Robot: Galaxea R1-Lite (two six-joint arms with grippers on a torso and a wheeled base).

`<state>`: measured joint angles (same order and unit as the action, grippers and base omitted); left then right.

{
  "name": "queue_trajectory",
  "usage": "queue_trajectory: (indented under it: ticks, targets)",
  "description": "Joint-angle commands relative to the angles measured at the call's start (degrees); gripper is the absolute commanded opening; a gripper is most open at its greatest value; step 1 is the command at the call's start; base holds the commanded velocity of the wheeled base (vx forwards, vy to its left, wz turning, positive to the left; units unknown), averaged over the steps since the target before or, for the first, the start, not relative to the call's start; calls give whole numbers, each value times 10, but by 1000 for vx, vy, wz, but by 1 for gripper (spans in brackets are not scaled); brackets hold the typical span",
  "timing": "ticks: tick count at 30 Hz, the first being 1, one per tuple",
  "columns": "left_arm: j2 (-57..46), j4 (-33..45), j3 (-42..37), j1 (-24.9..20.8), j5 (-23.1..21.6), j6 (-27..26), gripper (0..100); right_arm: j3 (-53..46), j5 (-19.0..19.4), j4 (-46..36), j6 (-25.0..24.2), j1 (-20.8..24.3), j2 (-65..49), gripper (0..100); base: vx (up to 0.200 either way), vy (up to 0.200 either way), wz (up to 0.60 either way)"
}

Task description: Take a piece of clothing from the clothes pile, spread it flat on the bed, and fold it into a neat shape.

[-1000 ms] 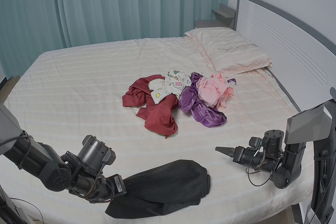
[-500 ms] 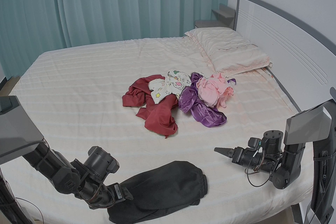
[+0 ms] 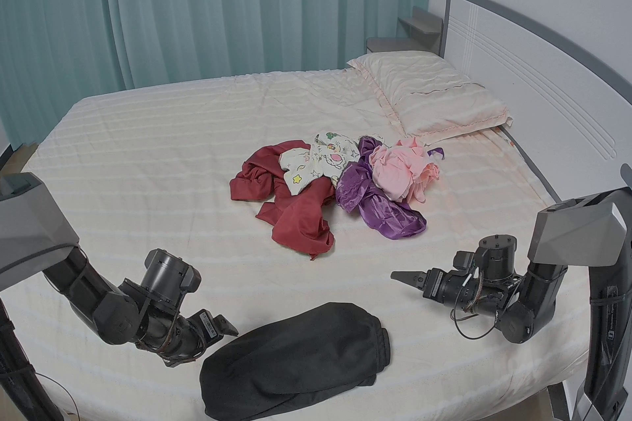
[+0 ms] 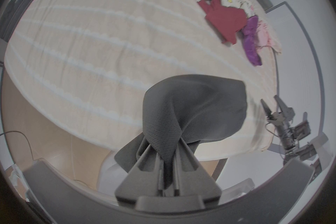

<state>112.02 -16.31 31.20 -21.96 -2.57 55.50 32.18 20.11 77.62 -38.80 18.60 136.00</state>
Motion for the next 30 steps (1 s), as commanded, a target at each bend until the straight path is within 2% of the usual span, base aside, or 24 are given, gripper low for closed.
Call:
queue_trajectory:
  ticks: [1,7,9,14,15,21,30]
  targets:
    - [70,-22,13,9,23,0,100,59,-26,-48,0,25,5,100,0,0,0]
    - [79,-21,9,-10,35,0,100,67,-26,-64,0,36,15,100,0,0,0]
    - [86,-22,13,-34,40,14,100,74,-26,-65,0,36,24,100,0,0,0]
    - [119,-31,43,-45,87,29,100,82,-21,-66,0,37,38,100,0,0,0]
    - [123,-31,48,-46,92,29,0,84,-20,-67,0,37,39,100,0,0,0]
    - [120,-37,67,-43,109,84,0,126,-9,-142,0,37,36,100,0,0,0]
    - [98,-85,60,-32,153,110,0,123,8,-172,1,51,30,100,0,0,0]
